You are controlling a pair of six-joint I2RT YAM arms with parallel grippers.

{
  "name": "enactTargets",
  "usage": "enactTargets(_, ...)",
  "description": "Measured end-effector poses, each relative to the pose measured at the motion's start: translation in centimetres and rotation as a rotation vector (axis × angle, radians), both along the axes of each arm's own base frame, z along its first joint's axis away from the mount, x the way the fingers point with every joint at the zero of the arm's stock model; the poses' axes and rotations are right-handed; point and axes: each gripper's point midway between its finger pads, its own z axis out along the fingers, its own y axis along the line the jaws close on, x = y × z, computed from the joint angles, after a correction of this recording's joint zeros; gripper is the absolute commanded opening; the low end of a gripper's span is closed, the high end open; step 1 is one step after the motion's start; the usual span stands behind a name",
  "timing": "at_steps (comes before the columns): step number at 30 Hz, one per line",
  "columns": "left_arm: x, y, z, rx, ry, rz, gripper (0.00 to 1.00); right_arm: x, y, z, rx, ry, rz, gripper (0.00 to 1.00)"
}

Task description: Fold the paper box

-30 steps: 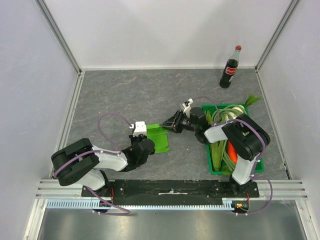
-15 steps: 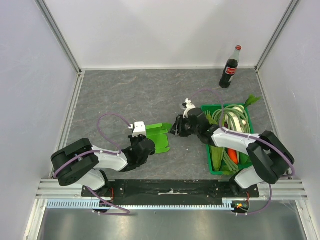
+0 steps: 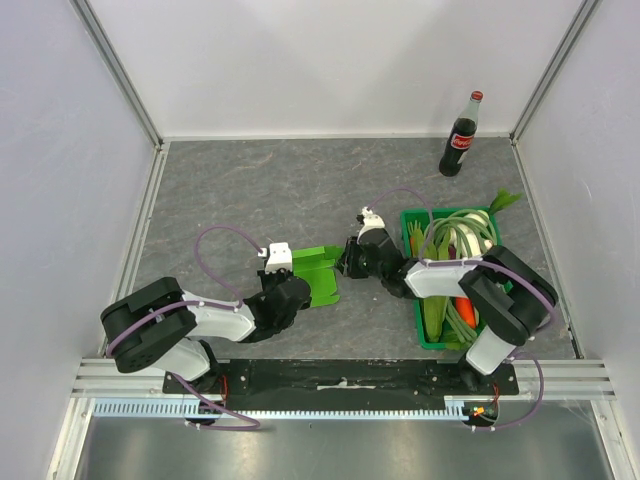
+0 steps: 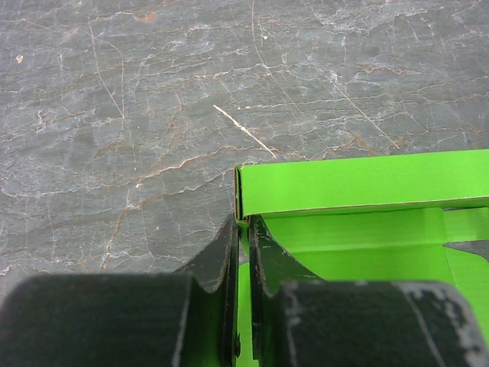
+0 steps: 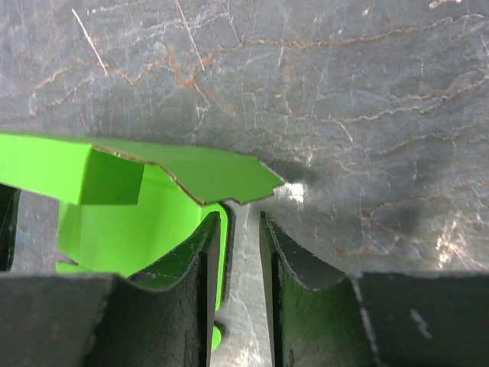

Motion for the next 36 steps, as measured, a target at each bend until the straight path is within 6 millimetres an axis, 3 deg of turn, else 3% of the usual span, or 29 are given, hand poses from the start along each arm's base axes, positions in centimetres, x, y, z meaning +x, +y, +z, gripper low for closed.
enactTargets(5,0.0,0.0,0.0,0.000,0.000,0.000,0.02,0.7,0.8,-1.1,0.028,-0.005,-0.030,0.33)
enactTargets(15,0.0,0.2,0.1,0.009,-0.002,0.010,0.02,1.4,2.2,-1.0,0.076,-0.048,-0.062,0.31)
enactTargets(19,0.0,0.4,0.2,0.012,-0.007,0.018,0.02,1.2,2.5,-1.1,0.069,-0.061,-0.045,0.15)
enactTargets(28,0.0,0.5,0.2,0.014,-0.007,0.021,0.02,0.9,2.8,-1.1,-0.011,-0.127,0.011,0.14)
enactTargets(34,-0.1,0.2,0.1,0.008,-0.004,0.010,0.02,-0.3,5.7,0.5,0.018,-0.184,0.114,0.14)
enactTargets(36,-0.1,0.2,0.1,0.008,-0.004,0.010,0.02,-0.4,6.5,1.2,0.028,-0.201,0.127,0.18)
